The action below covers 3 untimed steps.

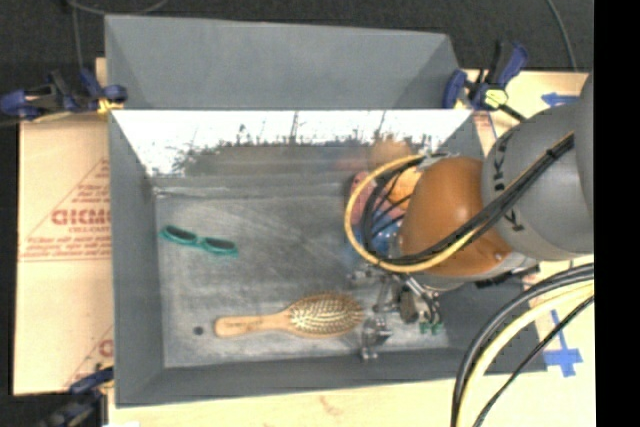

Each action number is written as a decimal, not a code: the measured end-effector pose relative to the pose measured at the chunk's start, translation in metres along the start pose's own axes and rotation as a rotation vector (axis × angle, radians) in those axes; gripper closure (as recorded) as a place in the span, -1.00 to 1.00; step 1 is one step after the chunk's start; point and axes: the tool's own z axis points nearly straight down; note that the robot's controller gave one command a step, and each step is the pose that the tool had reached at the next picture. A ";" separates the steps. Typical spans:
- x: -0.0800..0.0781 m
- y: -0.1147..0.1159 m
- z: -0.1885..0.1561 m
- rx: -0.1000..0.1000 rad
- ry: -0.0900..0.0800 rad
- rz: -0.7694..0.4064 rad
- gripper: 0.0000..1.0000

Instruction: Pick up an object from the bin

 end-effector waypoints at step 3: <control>-0.083 0.023 0.005 -0.004 0.011 -0.119 1.00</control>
Offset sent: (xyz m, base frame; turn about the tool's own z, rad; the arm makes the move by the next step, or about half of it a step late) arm 0.0000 0.0000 0.0000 0.0000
